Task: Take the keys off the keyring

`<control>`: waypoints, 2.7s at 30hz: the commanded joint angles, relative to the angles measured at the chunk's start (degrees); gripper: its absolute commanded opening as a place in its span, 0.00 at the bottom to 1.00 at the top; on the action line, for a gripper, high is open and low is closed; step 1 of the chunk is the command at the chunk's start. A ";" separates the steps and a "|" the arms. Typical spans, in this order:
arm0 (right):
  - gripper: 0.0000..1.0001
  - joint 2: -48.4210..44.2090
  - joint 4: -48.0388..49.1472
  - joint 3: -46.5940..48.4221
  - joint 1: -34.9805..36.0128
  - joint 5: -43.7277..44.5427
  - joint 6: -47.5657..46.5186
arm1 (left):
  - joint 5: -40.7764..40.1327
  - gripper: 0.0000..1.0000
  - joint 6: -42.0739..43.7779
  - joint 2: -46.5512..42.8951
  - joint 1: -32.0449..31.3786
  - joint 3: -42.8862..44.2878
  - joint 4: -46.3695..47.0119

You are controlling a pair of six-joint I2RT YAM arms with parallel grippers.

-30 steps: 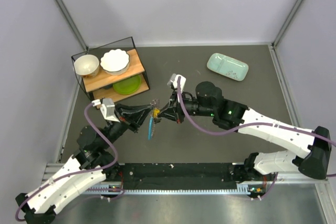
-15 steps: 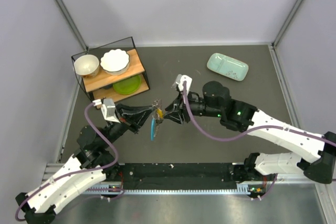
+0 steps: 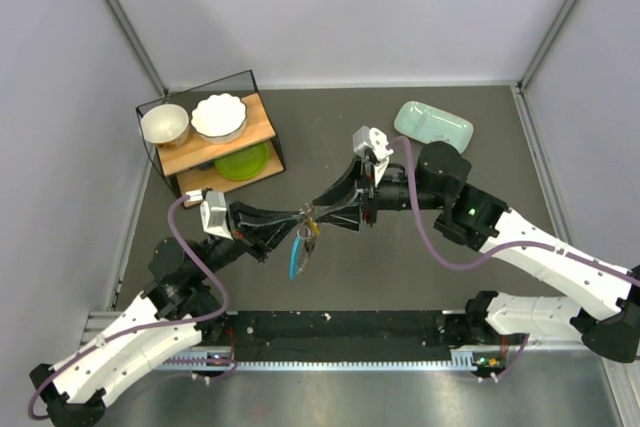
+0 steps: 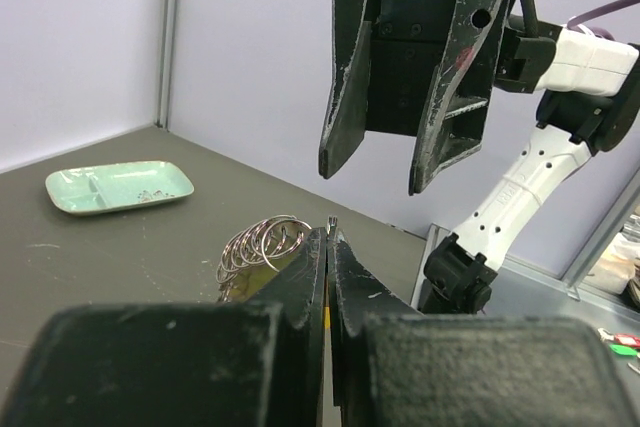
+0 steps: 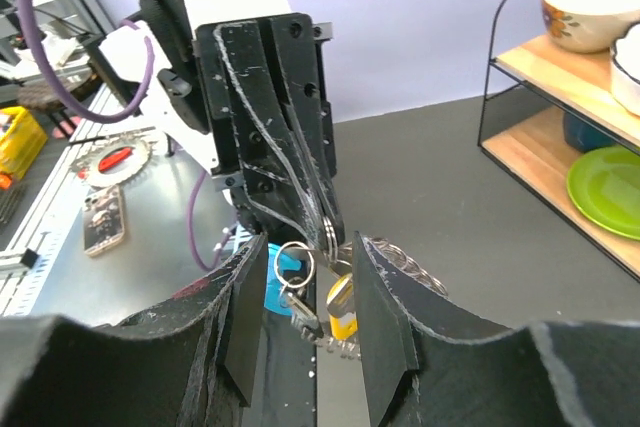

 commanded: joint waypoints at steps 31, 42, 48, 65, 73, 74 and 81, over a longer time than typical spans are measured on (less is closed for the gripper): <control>0.22 3.24 8.51 -4.10 -0.41 -6.04 0.71 | 2.19 0.00 -1.30 -0.33 0.03 2.17 6.53; 0.00 3.51 11.51 -5.15 -0.41 -6.74 1.42 | 1.40 0.00 -2.18 -1.03 0.03 1.46 5.75; 0.00 3.33 1.24 -1.56 -0.49 -6.04 -4.99 | -1.77 0.44 3.69 -4.89 0.03 4.09 -5.66; 0.00 5.26 -30.94 12.25 -1.37 -19.13 -23.19 | 15.45 0.48 21.99 6.51 0.12 27.20 -39.95; 0.00 6.67 -32.70 13.57 -1.37 -24.85 -24.16 | 27.93 0.46 22.52 13.99 0.03 30.29 -40.22; 0.00 6.93 -32.62 13.48 -1.37 -25.28 -24.51 | 30.03 0.46 22.61 14.34 0.03 30.38 -40.05; 0.00 7.55 -32.62 13.31 -1.37 -26.60 -24.69 | 36.55 0.38 21.99 18.64 0.03 29.15 -37.50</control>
